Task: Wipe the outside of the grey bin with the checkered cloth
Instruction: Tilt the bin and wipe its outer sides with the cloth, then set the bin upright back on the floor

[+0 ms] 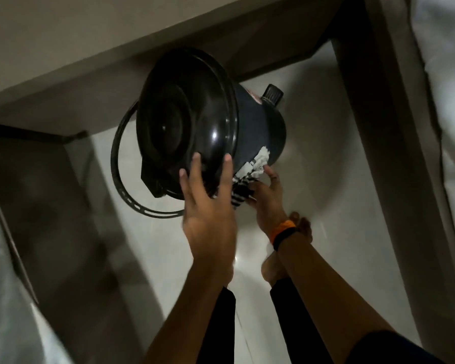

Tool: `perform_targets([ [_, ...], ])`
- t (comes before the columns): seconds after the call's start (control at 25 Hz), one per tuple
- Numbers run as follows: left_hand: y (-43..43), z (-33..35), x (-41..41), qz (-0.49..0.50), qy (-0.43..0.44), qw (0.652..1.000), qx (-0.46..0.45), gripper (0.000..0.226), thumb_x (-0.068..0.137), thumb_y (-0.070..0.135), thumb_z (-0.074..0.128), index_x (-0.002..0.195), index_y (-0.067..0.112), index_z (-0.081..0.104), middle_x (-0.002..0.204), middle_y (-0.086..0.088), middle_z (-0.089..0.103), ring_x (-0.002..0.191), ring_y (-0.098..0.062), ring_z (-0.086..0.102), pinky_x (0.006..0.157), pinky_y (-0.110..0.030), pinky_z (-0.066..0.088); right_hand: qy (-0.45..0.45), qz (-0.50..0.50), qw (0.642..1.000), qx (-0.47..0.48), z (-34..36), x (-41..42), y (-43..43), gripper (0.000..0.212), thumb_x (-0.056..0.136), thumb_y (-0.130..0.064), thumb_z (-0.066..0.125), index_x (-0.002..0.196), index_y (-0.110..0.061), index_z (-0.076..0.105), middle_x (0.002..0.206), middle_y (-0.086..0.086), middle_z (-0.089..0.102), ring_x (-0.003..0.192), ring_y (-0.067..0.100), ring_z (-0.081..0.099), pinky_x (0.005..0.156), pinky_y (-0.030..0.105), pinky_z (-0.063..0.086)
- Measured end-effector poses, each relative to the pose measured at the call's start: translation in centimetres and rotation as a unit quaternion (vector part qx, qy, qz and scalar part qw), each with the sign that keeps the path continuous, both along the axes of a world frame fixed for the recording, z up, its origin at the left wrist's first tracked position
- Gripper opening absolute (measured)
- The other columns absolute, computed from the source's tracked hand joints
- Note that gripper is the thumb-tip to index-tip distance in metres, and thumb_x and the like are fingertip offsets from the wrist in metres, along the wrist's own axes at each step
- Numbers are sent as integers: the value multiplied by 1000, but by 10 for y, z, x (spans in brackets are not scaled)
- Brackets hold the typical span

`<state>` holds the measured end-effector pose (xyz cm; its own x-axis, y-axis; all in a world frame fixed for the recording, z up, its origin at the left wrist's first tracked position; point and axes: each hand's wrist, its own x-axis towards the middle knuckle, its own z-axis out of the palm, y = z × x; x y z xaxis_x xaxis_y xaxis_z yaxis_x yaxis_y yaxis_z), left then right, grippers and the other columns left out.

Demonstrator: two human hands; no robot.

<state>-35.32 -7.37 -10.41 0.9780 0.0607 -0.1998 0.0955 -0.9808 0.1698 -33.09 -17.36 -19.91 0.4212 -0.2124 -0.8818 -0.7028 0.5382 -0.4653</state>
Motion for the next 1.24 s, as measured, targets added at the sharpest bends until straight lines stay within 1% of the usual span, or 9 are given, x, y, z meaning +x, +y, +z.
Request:
perform_targets([
  [0.08,-8,-3,-22,-55,9,998,-25,81,84,35,72,154,37,33,161,-12,35,148,-42,32,102,-60,48,8,37,998,-54,-3,0,-12,44,100,6,50,128,-27,53,136,22,65,124,40,65,98,50,57],
  [0.2,-3,-7,-7,-59,-46,994,-75,68,87,49,61,149,32,39,143,-10,54,130,-35,49,97,-56,47,32,66,972,-225,-12,12,-52,39,98,2,49,125,-18,70,129,14,72,119,38,68,107,53,55],
  [0.32,21,-19,55,-34,-46,994,-95,65,92,54,54,152,37,36,159,-11,34,146,-40,29,111,-63,36,-18,53,960,-276,-15,36,-99,30,97,1,53,118,-7,73,111,7,73,105,26,67,96,46,57],
  [0.44,37,-33,109,-20,103,977,-187,79,91,61,58,157,43,20,170,-7,1,154,-40,10,117,-65,29,-87,95,961,-244,-15,56,-135,19,101,2,51,103,-7,68,91,1,64,92,18,58,83,32,50],
  [0.64,31,-40,97,12,106,941,-321,86,89,46,70,159,36,20,169,-8,-6,152,-35,24,112,-33,36,-102,201,948,-224,-5,64,-137,27,106,-4,51,129,2,63,112,9,66,95,13,61,76,18,53],
  [0.88,69,-34,12,81,121,937,-317,89,81,54,73,154,51,22,165,19,-4,147,-29,36,100,-26,39,-73,285,943,-158,6,11,-123,23,105,-16,57,126,-18,67,113,0,75,105,17,71,86,31,57],
  [1.04,75,-20,12,80,139,951,-263,85,82,64,68,153,52,23,165,19,-1,152,-27,24,112,-55,42,-80,229,943,-228,13,4,-120,34,106,-5,50,135,-17,63,137,5,67,129,27,63,111,48,53],
  [1.16,73,-2,45,27,95,981,-165,80,87,73,49,155,39,27,169,0,8,156,-29,12,117,-61,32,-122,178,924,-316,43,36,-132,43,106,1,46,147,-10,51,151,9,56,140,26,54,116,41,49],
  [1.24,71,14,81,-12,41,990,-134,77,89,72,40,155,32,33,169,-8,15,156,-34,10,118,-62,28,-172,207,877,-397,77,76,-132,50,104,7,42,149,-13,46,149,2,54,134,11,59,110,22,50],
])
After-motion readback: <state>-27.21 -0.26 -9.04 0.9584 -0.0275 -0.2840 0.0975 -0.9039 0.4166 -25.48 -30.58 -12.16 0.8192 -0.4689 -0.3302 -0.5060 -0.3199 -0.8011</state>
